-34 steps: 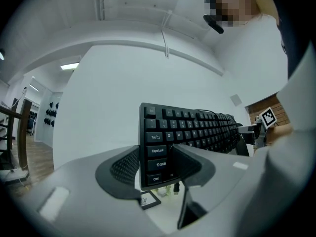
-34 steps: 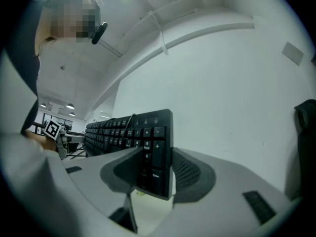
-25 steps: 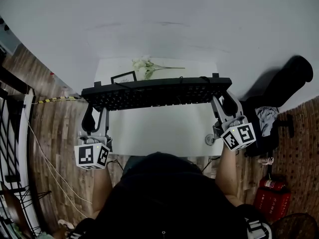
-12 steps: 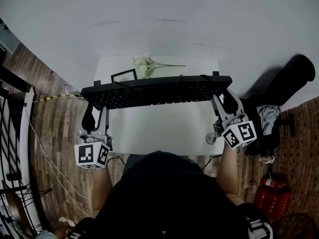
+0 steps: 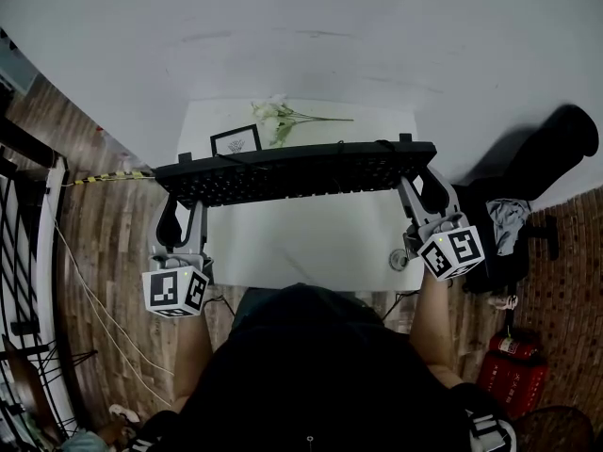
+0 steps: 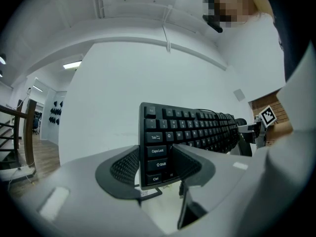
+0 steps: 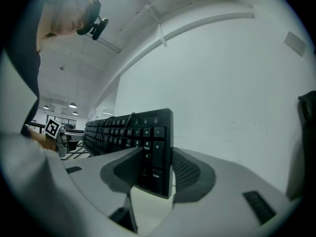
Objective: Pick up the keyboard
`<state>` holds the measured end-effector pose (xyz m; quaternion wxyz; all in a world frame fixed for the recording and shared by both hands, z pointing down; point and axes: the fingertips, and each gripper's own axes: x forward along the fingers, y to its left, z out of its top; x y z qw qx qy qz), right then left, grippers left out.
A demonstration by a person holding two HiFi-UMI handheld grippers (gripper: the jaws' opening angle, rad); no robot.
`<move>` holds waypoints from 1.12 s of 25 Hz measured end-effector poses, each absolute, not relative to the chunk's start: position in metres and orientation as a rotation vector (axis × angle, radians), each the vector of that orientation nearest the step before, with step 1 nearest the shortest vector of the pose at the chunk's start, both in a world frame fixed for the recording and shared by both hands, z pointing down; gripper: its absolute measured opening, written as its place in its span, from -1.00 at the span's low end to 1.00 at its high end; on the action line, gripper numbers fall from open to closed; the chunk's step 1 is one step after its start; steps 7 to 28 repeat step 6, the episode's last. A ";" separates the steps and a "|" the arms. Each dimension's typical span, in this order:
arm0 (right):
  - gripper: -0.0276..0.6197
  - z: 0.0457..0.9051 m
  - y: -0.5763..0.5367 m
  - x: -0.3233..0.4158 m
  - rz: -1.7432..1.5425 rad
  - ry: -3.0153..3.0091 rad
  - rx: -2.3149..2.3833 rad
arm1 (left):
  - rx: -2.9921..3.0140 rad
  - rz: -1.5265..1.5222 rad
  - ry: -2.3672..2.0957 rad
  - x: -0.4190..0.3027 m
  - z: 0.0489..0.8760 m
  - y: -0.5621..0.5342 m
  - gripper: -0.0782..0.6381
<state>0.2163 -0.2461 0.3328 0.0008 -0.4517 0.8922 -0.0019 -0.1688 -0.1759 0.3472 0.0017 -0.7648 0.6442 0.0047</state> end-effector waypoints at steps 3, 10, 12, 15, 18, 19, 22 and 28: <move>-0.33 0.341 -0.247 0.217 -0.021 2.808 -1.422 | -2.408 0.005 2.045 -0.169 0.356 -0.174 -0.18; -0.33 0.346 -0.249 0.216 -0.030 2.820 -1.421 | -2.416 -0.002 2.067 -0.170 0.365 -0.172 -0.18; -0.33 0.346 -0.249 0.216 -0.030 2.820 -1.421 | -2.416 -0.002 2.067 -0.170 0.365 -0.172 -0.18; -0.33 0.346 -0.249 0.216 -0.030 2.820 -1.421 | -2.416 -0.002 2.067 -0.170 0.365 -0.172 -0.18; -0.33 0.346 -0.249 0.216 -0.030 2.820 -1.421 | -2.416 -0.002 2.067 -0.170 0.365 -0.172 -0.18; -0.33 0.346 -0.249 0.216 -0.030 2.820 -1.421 | -2.416 -0.002 2.067 -0.170 0.365 -0.172 -0.18; -0.33 0.346 -0.249 0.216 -0.030 2.820 -1.421 | -2.416 -0.002 2.067 -0.170 0.365 -0.172 -0.18; -0.33 0.346 -0.249 0.216 -0.030 2.820 -1.421 | -2.416 -0.002 2.067 -0.170 0.365 -0.172 -0.18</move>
